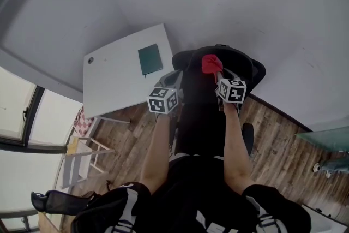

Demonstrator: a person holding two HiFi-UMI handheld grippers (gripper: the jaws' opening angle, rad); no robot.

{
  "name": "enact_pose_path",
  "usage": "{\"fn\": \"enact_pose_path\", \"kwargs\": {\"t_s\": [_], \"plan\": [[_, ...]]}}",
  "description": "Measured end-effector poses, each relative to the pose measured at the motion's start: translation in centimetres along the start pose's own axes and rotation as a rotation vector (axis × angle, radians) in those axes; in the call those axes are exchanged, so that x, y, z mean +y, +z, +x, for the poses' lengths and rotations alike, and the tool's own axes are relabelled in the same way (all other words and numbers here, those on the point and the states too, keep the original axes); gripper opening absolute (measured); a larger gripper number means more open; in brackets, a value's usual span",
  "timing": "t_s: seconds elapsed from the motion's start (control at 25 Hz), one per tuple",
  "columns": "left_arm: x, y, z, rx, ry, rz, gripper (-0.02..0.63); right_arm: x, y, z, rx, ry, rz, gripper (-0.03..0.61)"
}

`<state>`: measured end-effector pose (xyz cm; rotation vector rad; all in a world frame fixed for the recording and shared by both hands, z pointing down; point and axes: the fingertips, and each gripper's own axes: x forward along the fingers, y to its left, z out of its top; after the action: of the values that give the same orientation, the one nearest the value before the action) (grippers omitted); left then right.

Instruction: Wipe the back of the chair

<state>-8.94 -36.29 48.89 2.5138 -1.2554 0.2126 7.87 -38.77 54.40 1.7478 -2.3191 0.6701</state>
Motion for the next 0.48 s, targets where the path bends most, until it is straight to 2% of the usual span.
{"fn": "enact_pose_path", "kwargs": {"t_s": [0.48], "plan": [[-7.9,-0.2,3.7,0.022,-0.117,0.044,0.025,-8.4,0.4,-6.4,-0.039,-0.122,0.052,0.069]]}}
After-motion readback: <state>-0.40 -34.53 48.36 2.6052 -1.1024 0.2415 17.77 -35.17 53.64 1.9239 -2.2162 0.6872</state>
